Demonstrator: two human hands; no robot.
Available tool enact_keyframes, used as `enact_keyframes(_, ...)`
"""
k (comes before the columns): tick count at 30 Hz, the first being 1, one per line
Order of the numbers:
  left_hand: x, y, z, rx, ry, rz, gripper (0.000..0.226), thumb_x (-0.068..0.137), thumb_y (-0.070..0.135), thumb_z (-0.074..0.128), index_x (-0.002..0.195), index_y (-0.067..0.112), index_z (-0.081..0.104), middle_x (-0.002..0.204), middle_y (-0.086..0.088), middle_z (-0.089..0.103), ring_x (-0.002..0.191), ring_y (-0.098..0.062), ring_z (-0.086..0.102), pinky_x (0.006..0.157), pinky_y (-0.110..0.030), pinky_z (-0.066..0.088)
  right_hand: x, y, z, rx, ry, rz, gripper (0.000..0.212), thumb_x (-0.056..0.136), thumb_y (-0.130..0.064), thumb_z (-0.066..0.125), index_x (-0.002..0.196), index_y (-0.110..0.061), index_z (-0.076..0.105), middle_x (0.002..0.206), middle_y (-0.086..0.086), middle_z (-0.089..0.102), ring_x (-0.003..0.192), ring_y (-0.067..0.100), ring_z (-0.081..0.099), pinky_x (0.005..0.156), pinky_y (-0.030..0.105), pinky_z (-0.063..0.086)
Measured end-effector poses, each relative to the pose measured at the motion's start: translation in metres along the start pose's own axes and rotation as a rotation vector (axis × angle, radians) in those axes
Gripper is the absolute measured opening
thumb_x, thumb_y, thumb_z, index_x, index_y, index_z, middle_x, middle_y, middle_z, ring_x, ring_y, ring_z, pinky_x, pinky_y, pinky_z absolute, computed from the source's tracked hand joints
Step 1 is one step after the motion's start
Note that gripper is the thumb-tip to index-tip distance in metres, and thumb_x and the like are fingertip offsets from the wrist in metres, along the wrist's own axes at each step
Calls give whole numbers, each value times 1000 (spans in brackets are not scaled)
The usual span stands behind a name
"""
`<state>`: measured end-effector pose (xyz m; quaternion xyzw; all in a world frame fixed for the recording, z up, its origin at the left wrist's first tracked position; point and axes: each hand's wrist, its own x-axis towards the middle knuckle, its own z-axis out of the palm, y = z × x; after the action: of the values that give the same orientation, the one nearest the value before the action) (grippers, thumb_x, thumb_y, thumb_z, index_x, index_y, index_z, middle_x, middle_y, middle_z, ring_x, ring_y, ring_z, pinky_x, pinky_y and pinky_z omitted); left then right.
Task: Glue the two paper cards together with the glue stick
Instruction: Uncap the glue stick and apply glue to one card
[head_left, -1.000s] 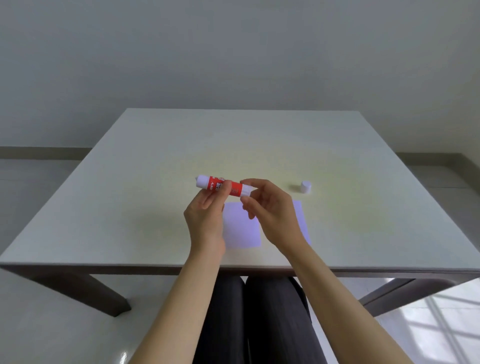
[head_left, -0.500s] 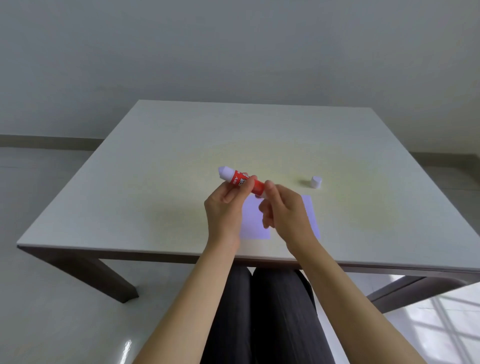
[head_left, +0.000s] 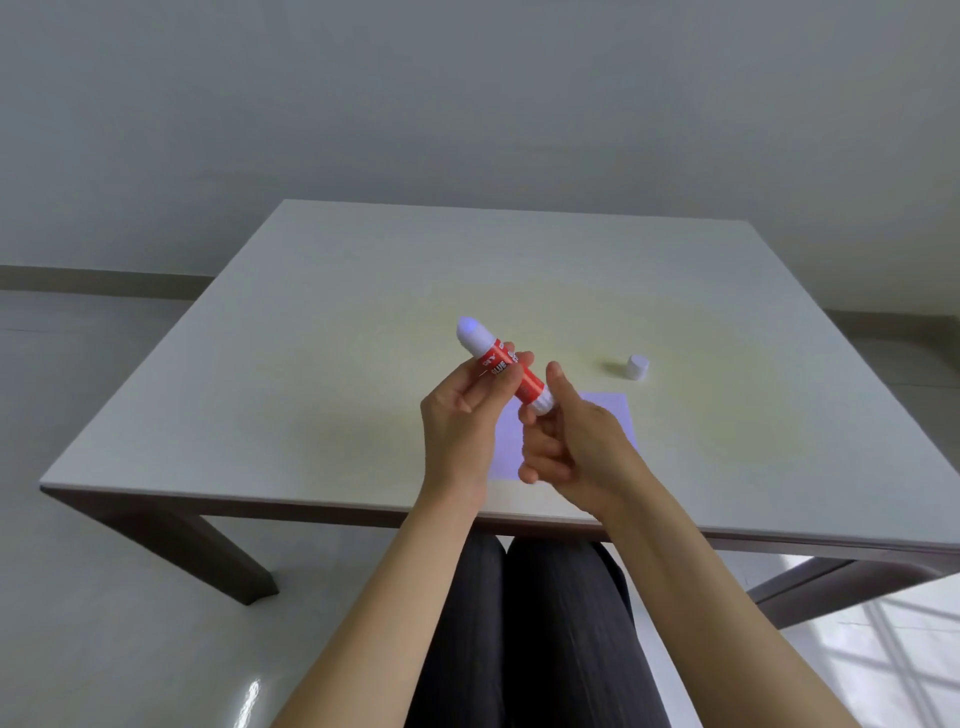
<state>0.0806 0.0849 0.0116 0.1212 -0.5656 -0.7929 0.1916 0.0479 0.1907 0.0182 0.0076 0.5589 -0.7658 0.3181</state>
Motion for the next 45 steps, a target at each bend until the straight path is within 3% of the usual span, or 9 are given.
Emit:
enact_keyframes(3,-1,2,-1,-1,-63,27,12,86,22,63,91,23,74,96,5,77,95,-4,69,79,-14,52,0,-2,-4,107,-67,123,65,93,-58,33,51,-12,51,37,-2,29,25,13,24,37,20,39)
enact_keyframes(9,6,3,-11,112,-332,18,31,95,21,50,125,16,58,112,12,71,100,-1,66,85,-20,50,-2,-4,-4,150,-223,-36,47,86,-52,47,84,-13,73,60,4,60,51,16,58,54,26,55)
enact_keyframes(12,14,-1,-30,490,-420,128,48,92,32,47,140,27,41,144,17,44,130,9,39,119,-40,13,2,-2,-9,190,-120,-116,35,92,-35,51,77,-14,73,58,1,61,49,13,57,49,23,52)
enact_keyframes(16,39,-9,-79,1028,-510,122,60,96,37,45,148,34,17,157,13,16,141,11,3,113,-47,-24,7,-3,-29,168,50,-262,25,91,-22,57,71,-21,73,57,-4,54,49,12,51,48,22,47)
enact_keyframes(22,55,-30,-90,1371,-699,230,68,89,53,46,148,37,15,154,25,17,142,5,-5,103,-46,-35,17,3,-31,-86,239,-385,14,89,-18,58,85,-14,71,66,1,64,59,18,62,56,27,55)
enact_keyframes(28,63,-41,-89,1388,-692,213,84,77,65,51,148,38,14,156,16,20,146,-2,-4,107,-46,-30,26,24,-21,-678,414,-556,15,82,-19,65,95,-22,74,96,-15,72,86,9,64,73,13,46)
enact_keyframes(33,70,-36,-87,1302,-700,167,115,70,70,55,147,27,-19,145,33,27,141,7,0,110,-45,-28,25,35,-15,-1021,406,-592,27,81,-25,68,108,-29,69,73,-21,60,78,18,54,65,27,42)
enact_keyframes(39,74,-37,-86,1246,-703,164,121,64,77,51,145,25,-23,137,40,27,134,15,5,110,-40,-28,18,39,-15,-1052,200,-615,23,79,-34,67,101,-34,70,71,-7,60,69,6,49,63,18,39)
enact_keyframes(45,73,-39,-90,1214,-704,144,121,67,69,61,145,27,-22,137,43,27,134,15,-3,109,-40,-28,27,25,-27,-977,395,-557,23,84,-28,64,106,-27,69,86,8,70,82,25,60,77,40,51)
